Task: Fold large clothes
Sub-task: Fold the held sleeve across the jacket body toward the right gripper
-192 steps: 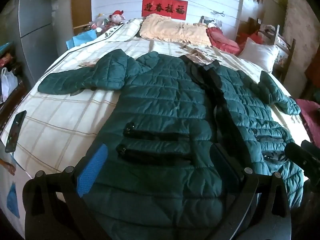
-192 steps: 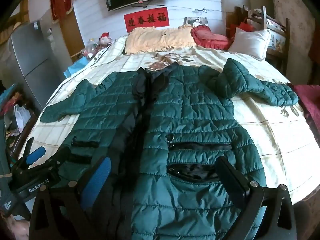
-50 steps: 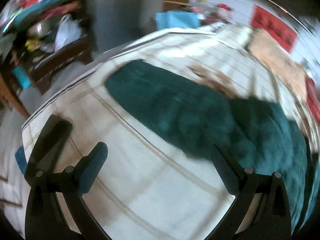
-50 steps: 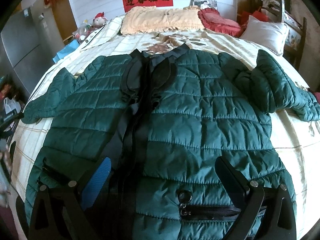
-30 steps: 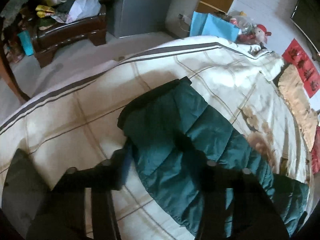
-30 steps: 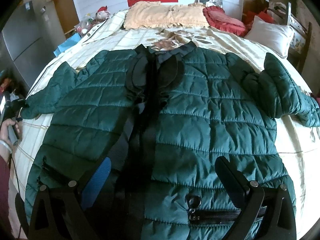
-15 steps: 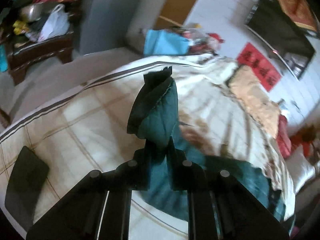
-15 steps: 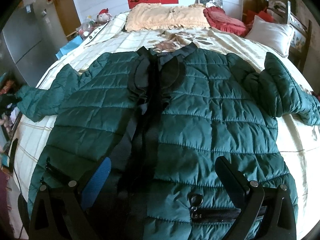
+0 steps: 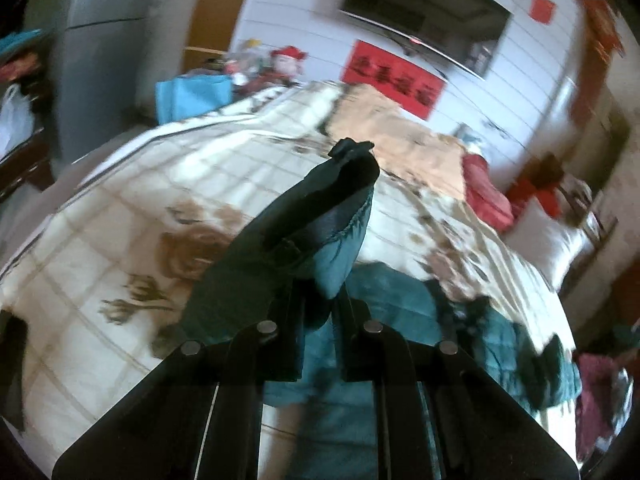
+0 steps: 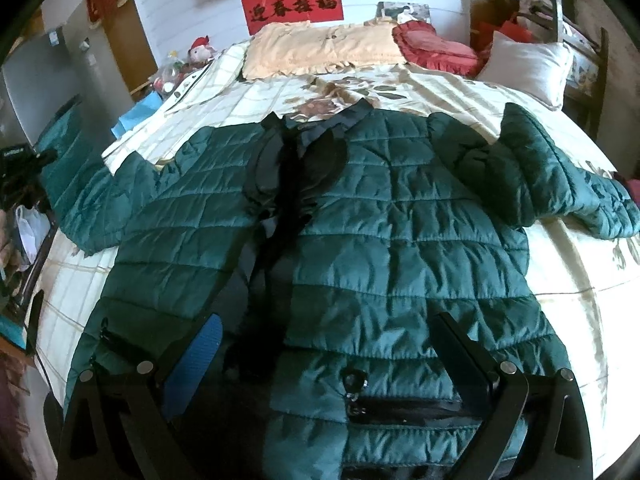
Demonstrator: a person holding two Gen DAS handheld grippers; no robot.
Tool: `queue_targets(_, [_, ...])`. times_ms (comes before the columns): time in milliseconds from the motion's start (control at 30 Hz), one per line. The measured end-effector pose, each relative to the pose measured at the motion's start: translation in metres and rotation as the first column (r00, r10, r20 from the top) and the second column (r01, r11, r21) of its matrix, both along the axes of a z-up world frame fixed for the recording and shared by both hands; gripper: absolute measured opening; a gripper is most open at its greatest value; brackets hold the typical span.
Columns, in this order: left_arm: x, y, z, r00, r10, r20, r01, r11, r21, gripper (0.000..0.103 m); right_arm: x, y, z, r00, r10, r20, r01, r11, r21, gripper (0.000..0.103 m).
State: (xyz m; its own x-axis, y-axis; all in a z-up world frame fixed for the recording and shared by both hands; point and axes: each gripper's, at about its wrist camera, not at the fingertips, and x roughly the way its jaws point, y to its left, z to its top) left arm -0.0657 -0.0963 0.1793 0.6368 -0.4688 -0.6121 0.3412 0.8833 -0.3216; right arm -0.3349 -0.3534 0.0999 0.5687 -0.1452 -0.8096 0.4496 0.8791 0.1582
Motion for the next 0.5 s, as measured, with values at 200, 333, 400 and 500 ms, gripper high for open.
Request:
queue_targets(200, [-0.016,-0.047,-0.002,0.996,-0.083,-0.009,0.083,0.996,0.014,0.010,-0.009,-0.007,0.001,1.000,-0.015,0.010,0.015,1.000,0.008,0.103])
queue_targets(333, [-0.028,-0.074,-0.004,0.991,-0.134,-0.016,0.134,0.991,0.022,0.009,-0.014,-0.010,0.000,1.000,-0.023,0.010,0.023,1.000,0.012,0.103])
queue_targets(400, [-0.035,-0.084,-0.005,0.988,-0.154,-0.012,0.154,0.988,0.031,0.009,-0.017,-0.012,-0.001,0.999,-0.030,0.011,0.030,0.999,0.018,0.103])
queue_targets(500, [-0.045,-0.103,-0.009,0.982,-0.190,-0.017,0.190,0.981,0.047,0.009,-0.018,-0.013,-0.002,0.999,-0.034,0.014,0.034,0.999,0.025,0.103])
